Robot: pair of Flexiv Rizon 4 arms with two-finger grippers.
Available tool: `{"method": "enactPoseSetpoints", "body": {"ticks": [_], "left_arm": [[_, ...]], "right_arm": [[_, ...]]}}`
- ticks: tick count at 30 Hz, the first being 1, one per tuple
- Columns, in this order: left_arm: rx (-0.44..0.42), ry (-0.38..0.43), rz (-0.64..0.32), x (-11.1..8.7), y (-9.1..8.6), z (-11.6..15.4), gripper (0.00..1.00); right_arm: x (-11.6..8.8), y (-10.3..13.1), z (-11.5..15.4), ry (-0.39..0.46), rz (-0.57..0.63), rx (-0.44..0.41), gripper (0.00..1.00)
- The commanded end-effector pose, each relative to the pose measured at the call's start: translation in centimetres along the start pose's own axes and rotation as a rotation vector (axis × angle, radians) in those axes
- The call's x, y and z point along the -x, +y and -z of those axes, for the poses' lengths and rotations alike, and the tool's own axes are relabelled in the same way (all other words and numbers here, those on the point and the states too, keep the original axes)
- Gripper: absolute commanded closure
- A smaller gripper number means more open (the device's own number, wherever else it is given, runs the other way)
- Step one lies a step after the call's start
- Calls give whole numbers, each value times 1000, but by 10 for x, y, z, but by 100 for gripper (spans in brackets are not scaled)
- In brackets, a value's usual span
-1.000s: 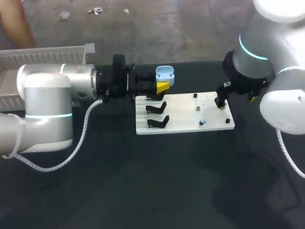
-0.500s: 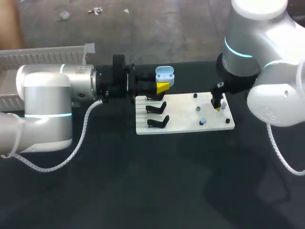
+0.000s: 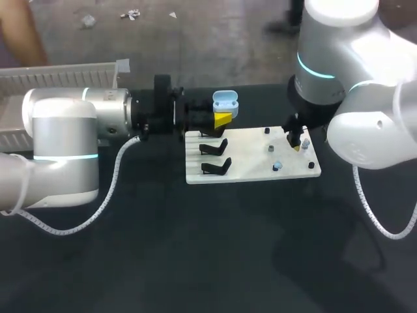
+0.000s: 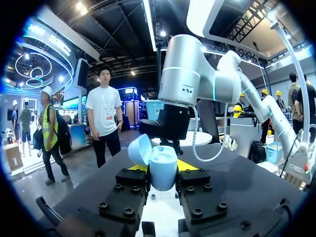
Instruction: Pick up each earbud case from the left stands, insert the matching earbuds, close the lid, and place the case in the box.
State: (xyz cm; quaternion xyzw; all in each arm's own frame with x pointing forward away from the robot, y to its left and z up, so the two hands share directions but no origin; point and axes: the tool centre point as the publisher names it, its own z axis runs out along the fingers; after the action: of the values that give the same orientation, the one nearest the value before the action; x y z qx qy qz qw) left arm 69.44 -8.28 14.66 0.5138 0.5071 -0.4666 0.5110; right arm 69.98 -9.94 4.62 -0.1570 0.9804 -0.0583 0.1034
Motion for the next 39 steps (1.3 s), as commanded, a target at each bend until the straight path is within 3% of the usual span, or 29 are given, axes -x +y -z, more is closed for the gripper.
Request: {"method": "enactPoseSetpoints", "body": {"ticks": [1, 6, 33, 39], "left_arm": [[7, -3, -3, 0, -2, 0, 100], [7, -3, -3, 0, -2, 0, 100], [7, -3, -3, 0, -2, 0, 100], [7, -3, -3, 0, -2, 0, 100]], "right_arm": [[3, 1, -4, 7, 1, 0, 38], [3, 1, -8, 7, -5, -2, 48], [11, 1, -18, 13, -18, 4, 57], [11, 1, -19, 14, -20, 5, 64]]}}
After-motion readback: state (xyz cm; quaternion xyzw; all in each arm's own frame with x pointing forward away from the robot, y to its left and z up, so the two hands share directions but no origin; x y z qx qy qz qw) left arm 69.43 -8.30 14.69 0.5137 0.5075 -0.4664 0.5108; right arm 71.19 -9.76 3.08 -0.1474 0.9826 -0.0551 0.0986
